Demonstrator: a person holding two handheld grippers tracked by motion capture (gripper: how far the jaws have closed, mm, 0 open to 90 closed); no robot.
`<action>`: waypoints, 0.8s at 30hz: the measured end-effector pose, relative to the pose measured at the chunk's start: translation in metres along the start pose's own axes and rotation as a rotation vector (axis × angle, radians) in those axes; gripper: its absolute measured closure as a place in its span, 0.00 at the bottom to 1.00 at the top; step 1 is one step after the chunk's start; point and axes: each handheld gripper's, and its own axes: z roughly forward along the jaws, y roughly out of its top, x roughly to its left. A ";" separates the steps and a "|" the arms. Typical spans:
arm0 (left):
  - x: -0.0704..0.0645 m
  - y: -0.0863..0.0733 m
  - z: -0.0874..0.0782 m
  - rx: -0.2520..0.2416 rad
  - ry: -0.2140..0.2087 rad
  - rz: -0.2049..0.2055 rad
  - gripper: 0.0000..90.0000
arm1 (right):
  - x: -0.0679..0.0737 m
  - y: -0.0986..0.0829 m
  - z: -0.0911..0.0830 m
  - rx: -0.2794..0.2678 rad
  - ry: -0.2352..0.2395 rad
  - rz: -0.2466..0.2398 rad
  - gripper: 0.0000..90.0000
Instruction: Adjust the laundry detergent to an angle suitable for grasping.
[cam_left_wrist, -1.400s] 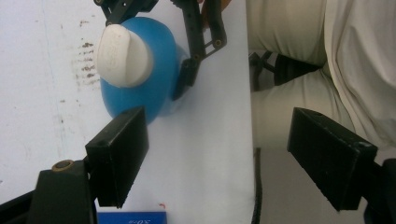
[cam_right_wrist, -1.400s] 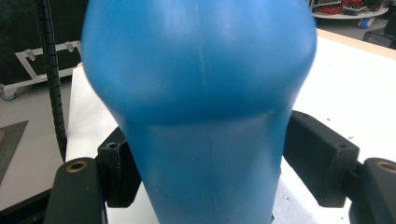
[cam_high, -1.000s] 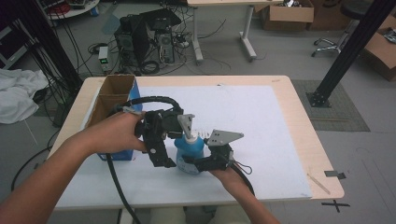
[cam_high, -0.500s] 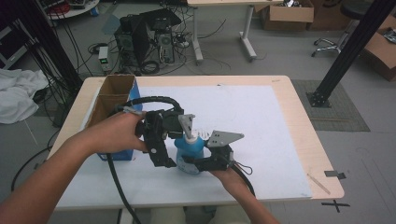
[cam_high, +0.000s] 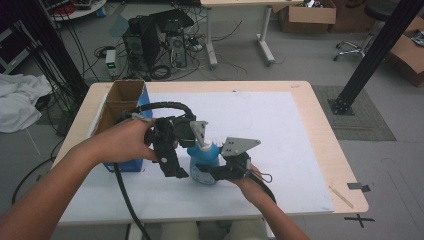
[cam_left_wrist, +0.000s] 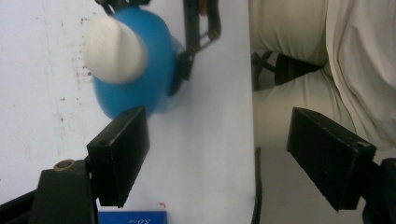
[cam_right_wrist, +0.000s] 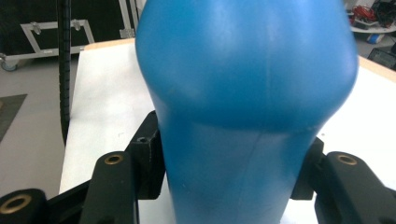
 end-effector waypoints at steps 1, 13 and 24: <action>0.000 -0.001 -0.001 0.001 -0.001 -0.001 0.25 | -0.004 0.003 -0.003 -0.004 0.007 0.000 0.49; 0.005 -0.005 -0.003 -0.001 0.006 -0.033 0.25 | -0.057 0.032 -0.036 0.024 0.098 -0.058 0.49; 0.009 -0.004 0.001 0.001 0.006 -0.051 0.25 | -0.090 0.026 -0.042 0.038 0.249 -0.092 0.49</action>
